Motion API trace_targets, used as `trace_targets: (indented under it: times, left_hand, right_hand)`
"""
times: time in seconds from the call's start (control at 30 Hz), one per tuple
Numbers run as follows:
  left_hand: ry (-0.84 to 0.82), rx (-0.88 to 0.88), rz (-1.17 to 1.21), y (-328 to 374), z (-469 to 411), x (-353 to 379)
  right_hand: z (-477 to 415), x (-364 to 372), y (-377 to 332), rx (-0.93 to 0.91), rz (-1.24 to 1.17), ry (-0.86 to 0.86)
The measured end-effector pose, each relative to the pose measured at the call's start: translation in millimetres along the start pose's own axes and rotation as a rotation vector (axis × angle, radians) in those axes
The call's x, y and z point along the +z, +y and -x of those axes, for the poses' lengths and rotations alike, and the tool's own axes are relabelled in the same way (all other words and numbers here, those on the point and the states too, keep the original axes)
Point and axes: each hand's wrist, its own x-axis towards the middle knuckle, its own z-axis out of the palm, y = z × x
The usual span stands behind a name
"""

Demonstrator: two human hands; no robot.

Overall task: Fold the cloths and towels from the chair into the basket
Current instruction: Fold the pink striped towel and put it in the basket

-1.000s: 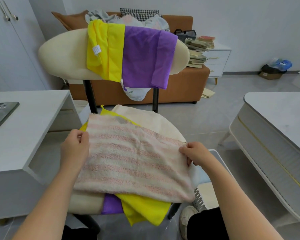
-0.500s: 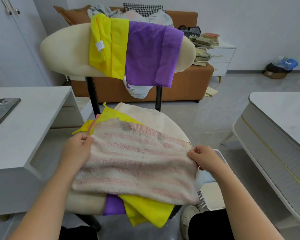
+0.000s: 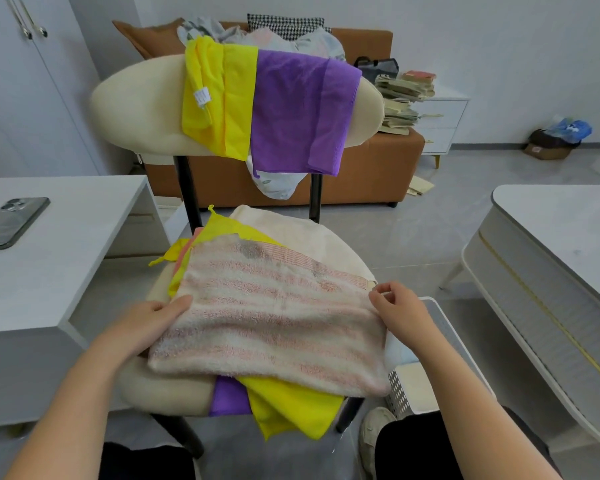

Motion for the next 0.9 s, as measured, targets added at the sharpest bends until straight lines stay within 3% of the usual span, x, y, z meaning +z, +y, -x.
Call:
trace_targets:
  times: [0.17, 0.23, 0.33, 0.4, 0.47, 0.57, 0.73, 0.9]
  left_hand:
    - [-0.254, -0.009, -0.028, -4.8, 19.1, -6.5]
    - [-0.284, 0.035, -0.060, -7.4, 22.4, -6.3]
    - [-0.080, 0.185, 0.149, -5.0, 23.0, -1.8]
    - [0.127, 0.372, 0.371, 7.5, 25.2, 6.9]
    - [0.268, 0.547, 0.449, 27.0, 29.9, 18.2]
    - [0.193, 0.687, 0.516, 49.0, 31.8, 40.6]
    - [-0.013, 0.702, 0.469, 63.8, 31.8, 75.0]
    - [0.070, 0.658, 0.400, 65.3, 31.1, 83.5]
  right_hand:
    - [6.0, 7.6, -7.3, -0.182, 0.012, 0.070]
    - [7.6, 13.8, -9.7, -0.257, 0.093, 0.068]
    - [10.2, 23.5, -11.5, -0.365, 0.176, 0.063]
    - [11.9, 29.0, -15.2, -0.434, 0.208, 0.074]
    - [13.3, 34.2, -21.9, -0.532, 0.218, 0.101]
    - [16.7, 42.5, -39.0, -0.699, 0.122, 0.047]
    - [18.9, 57.6, -55.4, -0.869, -0.130, -0.068]
    - [12.6, 64.2, -56.3, -0.836, -0.129, -0.058]
